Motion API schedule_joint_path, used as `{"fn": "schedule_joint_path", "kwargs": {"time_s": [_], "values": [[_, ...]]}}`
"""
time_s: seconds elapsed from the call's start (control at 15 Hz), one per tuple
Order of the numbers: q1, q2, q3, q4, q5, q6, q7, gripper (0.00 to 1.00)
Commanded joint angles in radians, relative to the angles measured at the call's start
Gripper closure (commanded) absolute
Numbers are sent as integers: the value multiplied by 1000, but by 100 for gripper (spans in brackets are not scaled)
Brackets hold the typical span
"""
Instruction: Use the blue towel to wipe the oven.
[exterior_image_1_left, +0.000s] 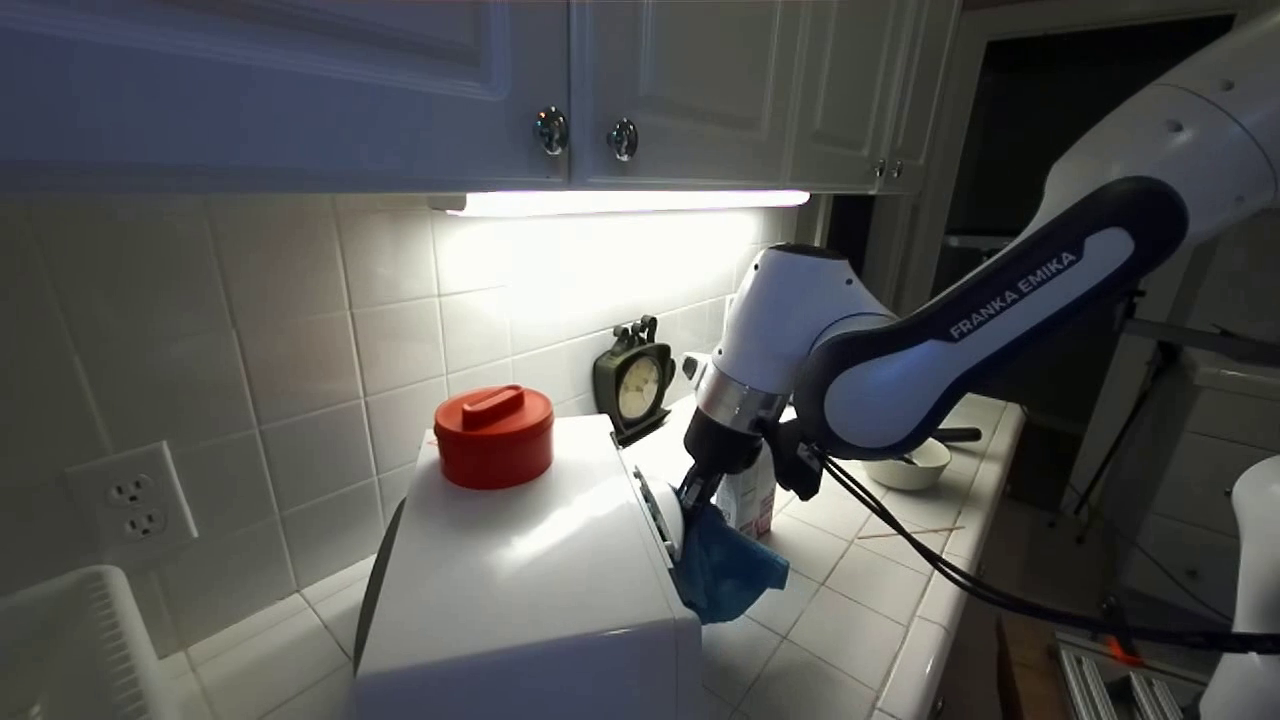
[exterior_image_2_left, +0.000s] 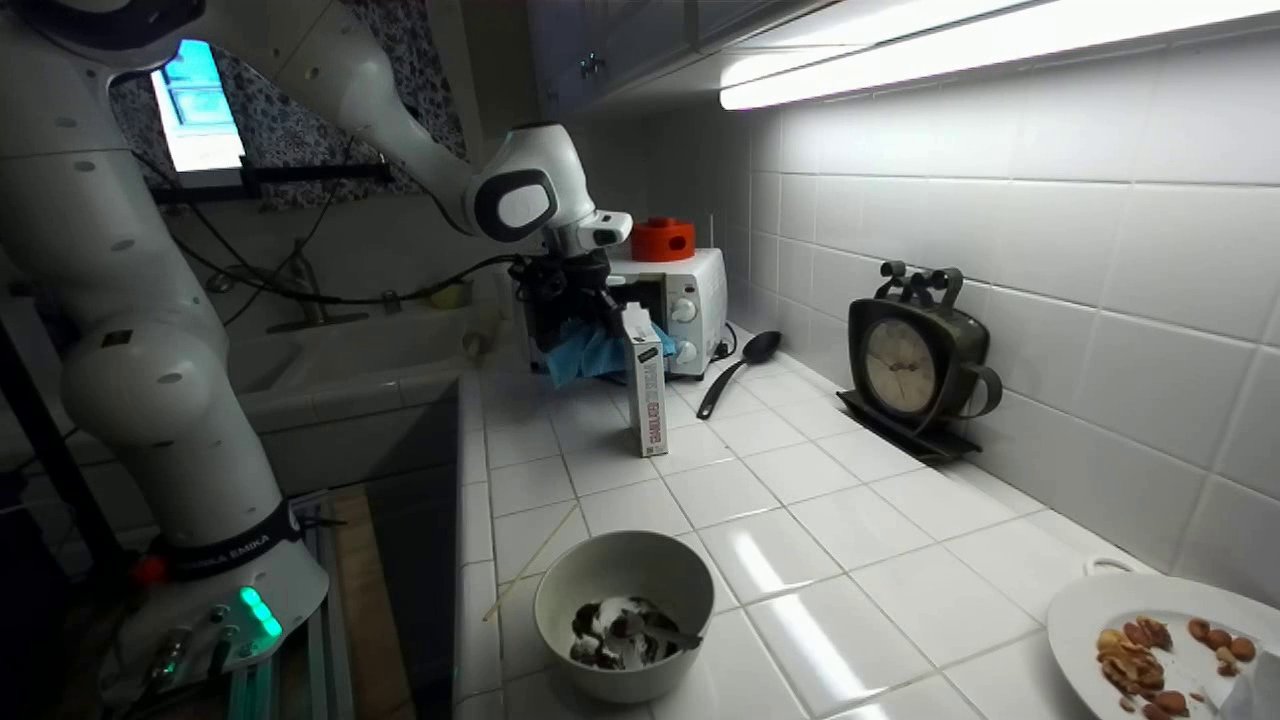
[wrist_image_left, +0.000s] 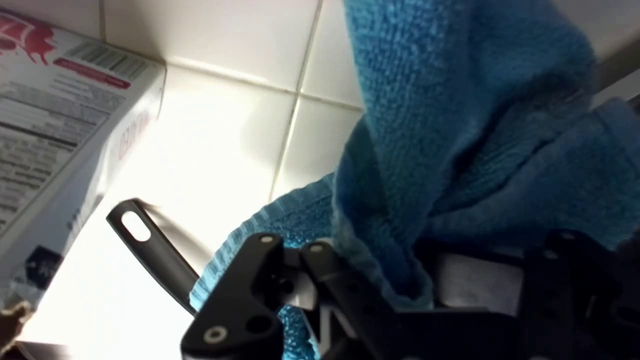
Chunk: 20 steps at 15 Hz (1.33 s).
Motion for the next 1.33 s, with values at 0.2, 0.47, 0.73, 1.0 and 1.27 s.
{"fn": "schedule_joint_path", "kwargs": {"time_s": [0.2, 0.47, 0.73, 1.0, 1.27], "values": [[123, -20, -42, -48, 404, 180, -518, 100], [202, -58, -75, -48, 617, 114, -849, 100], [254, -98, -123, -59, 769, 18, -1153, 100], [212, -102, -111, -67, 873, -154, -1412, 100], [178, -86, -63, -73, 908, -140, -1349, 100]]}}
